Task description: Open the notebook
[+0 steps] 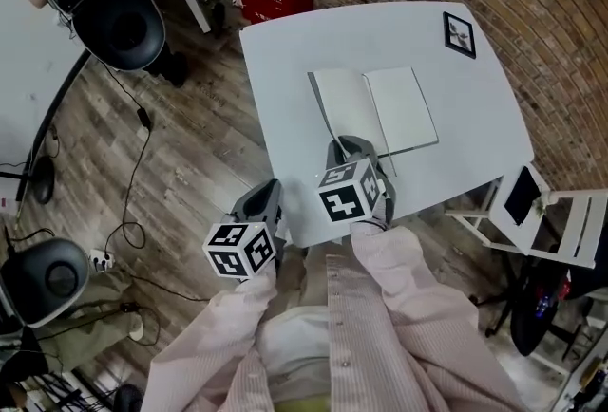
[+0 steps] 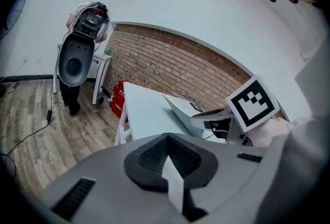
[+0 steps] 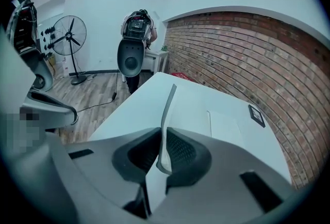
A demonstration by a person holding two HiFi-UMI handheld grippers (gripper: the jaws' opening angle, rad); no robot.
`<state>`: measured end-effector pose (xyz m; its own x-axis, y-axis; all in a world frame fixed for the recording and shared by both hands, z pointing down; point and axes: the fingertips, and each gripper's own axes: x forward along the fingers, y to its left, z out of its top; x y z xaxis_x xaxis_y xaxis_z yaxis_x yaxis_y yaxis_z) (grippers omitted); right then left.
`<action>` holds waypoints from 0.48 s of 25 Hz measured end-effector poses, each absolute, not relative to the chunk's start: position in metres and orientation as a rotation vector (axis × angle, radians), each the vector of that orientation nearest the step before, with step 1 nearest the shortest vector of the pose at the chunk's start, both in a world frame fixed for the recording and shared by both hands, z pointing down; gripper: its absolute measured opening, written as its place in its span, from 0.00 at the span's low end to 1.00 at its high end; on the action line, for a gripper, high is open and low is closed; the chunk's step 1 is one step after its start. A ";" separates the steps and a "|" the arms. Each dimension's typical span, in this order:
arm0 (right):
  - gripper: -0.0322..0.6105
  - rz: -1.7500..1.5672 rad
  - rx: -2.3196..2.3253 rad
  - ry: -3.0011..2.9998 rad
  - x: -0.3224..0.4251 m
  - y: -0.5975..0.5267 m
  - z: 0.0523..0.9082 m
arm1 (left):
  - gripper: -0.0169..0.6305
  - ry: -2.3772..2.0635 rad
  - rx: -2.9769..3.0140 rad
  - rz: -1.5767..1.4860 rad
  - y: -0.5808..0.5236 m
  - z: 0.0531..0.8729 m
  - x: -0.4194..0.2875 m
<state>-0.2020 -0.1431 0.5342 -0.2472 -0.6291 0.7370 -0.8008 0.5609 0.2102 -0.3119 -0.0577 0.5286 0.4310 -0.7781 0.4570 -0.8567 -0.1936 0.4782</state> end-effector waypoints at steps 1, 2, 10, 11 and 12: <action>0.11 0.266 1.139 -1.974 -0.204 -0.143 0.537 | 0.01 -1.382 1.991 0.145 -0.058 0.528 -0.312; 0.11 0.270 1.129 -1.978 -0.205 -0.143 0.540 | 0.01 -1.388 1.987 0.145 -0.058 0.528 -0.311; 0.11 0.304 1.053 -2.002 -0.217 -0.142 0.558 | 0.01 -1.425 1.943 0.129 -0.055 0.528 -0.304; 0.11 0.308 1.046 -2.005 -0.218 -0.142 0.561 | 0.01 -1.429 1.936 0.128 -0.054 0.530 -0.303; 0.11 0.313 1.038 -2.009 -0.220 -0.142 0.563 | 0.01 -1.433 1.929 0.128 -0.053 0.530 -0.304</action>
<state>-0.2200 -0.1423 0.5631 -0.3114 -0.5580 0.7692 -0.7655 0.6270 0.1449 -0.3035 -0.0526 0.5305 0.3773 -0.7958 0.4737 -0.8672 -0.1241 0.4823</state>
